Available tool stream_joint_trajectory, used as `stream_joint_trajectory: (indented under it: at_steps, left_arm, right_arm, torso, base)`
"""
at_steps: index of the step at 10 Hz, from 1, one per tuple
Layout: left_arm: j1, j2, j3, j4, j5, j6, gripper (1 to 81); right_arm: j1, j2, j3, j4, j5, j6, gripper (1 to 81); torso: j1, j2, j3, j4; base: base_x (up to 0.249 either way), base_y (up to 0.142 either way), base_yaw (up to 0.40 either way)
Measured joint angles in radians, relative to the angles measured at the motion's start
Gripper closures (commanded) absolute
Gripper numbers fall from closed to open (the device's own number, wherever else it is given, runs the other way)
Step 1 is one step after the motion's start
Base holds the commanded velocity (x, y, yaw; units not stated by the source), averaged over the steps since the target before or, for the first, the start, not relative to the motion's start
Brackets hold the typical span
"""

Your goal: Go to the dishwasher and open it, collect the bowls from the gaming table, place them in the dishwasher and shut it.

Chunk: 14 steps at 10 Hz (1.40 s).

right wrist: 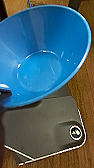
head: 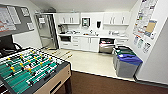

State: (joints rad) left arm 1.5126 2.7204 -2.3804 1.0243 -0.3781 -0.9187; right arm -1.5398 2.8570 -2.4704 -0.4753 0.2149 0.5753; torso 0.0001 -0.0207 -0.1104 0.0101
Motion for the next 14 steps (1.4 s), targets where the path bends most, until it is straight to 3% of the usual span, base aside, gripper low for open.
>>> stream_joint_trajectory:
  at_steps: [14]
  left_arm:
    - [-0.001,-0.003,0.001,0.000,0.000,0.000,81.1]
  right_arm:
    - [0.002,0.000,0.000,0.000,-0.002,0.000,81.1]
  torso:
    - [0.000,0.000,0.000,0.000]
  base:
    - [0.133,-0.009,0.000]
